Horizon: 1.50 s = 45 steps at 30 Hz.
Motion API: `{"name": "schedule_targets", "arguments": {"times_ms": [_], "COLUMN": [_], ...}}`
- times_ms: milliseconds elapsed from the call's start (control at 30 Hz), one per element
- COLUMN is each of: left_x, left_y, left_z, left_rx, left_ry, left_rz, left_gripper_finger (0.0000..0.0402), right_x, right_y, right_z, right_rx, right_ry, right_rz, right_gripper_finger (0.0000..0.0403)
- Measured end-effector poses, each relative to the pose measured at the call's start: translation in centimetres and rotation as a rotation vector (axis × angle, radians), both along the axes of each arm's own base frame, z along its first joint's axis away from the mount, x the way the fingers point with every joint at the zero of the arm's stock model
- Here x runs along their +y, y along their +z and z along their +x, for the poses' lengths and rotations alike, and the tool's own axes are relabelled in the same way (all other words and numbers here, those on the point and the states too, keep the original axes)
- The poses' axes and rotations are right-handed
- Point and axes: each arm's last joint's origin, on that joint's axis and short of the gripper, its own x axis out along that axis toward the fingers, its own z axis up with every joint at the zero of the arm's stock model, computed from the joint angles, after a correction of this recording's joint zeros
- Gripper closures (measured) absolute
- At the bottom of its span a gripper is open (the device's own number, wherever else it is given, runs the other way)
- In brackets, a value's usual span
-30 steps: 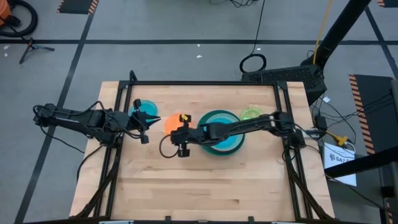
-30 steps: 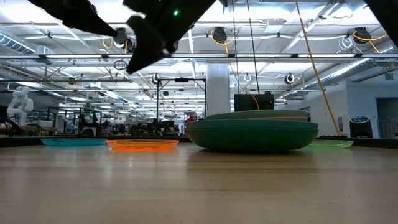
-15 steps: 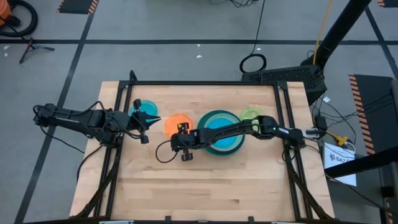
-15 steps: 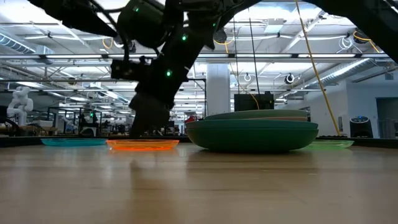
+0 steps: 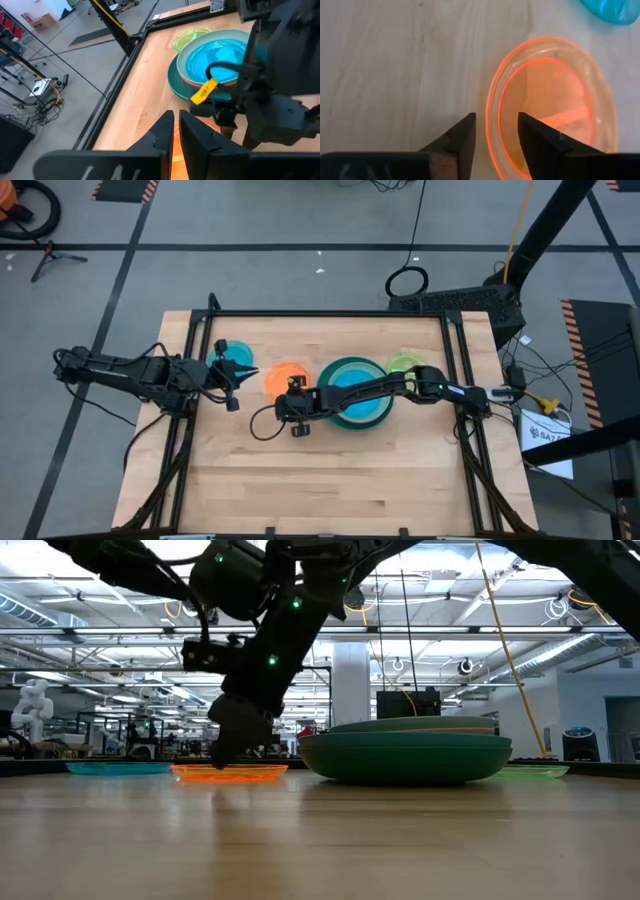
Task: Stack plastic plates
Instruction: Stack the orange plate on top of the blue plate
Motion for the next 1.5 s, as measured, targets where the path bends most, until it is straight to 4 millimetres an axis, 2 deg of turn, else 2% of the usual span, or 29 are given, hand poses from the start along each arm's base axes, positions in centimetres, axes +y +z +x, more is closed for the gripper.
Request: {"name": "schedule_targets", "arguments": {"times_ms": [200, 633, 800, 967, 1500], "left_x": [0.0, 0.0, 0.0, 0.0, 0.0], "left_y": [0.0, 0.0, 0.0, 0.0, 0.0], "left_z": [0.0, 0.0, 0.0, 0.0, 0.0], "left_rx": [0.0, 0.001, 0.002, 0.006, 0.006], "left_ry": [0.0, 0.0, 0.0, 0.001, 0.002], "left_rz": [0.0, 0.0, 0.0, 0.001, 0.003], "left_gripper_finger": [0.0366, 0.0366, 0.0366, 0.0366, 0.0366], "right_x": [-0.3, -0.8, -0.9, -0.9, -1.0], "right_y": [-0.2, -0.3, -1.4, -1.5, -1.6], "right_z": [-0.1, -0.1, 0.1, 0.1, 0.2], "right_rx": [0.018, 0.017, 0.027, 0.025, 0.019], "right_ry": [-0.006, -0.023, -0.034, -0.034, -0.03], "right_rz": [0.023, 0.048, 0.065, 0.062, 0.057], "right_gripper_finger": [0.0253, 0.0274, 0.0277, 0.0283, 0.0391]}}
